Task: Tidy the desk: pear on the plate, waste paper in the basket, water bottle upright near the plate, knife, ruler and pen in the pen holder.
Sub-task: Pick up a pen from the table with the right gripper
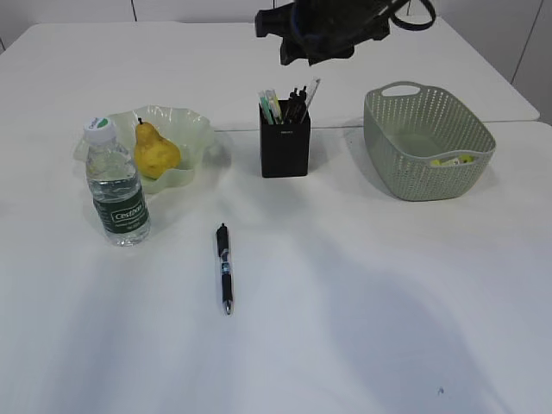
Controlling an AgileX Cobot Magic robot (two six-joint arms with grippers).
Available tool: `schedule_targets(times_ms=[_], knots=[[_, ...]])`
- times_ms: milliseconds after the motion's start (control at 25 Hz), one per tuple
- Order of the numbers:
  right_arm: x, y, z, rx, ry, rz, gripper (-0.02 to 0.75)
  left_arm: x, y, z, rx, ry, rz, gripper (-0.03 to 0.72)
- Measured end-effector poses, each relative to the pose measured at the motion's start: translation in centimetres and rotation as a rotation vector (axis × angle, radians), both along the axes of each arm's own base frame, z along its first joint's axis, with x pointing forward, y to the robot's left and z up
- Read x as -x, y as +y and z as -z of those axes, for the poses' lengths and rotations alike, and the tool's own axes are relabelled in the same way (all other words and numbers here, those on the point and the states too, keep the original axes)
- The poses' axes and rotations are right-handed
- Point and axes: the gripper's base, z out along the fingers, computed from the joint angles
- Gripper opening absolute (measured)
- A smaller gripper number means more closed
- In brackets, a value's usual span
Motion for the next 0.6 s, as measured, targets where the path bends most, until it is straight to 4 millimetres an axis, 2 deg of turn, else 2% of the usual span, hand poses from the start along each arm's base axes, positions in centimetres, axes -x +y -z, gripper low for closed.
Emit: schedule_targets(times_ms=[200,600], knots=[[1.9,0.7,-0.2,0.028,0.207,-0.063,0.331,0.0,0.0,0.0,0.000,0.000,0.000,0.466],[5.8,4.8,-0.2,-0.017,0.436,-0.220,0.331,0.0,0.0,0.0,0.000,0.000,0.000,0.466]])
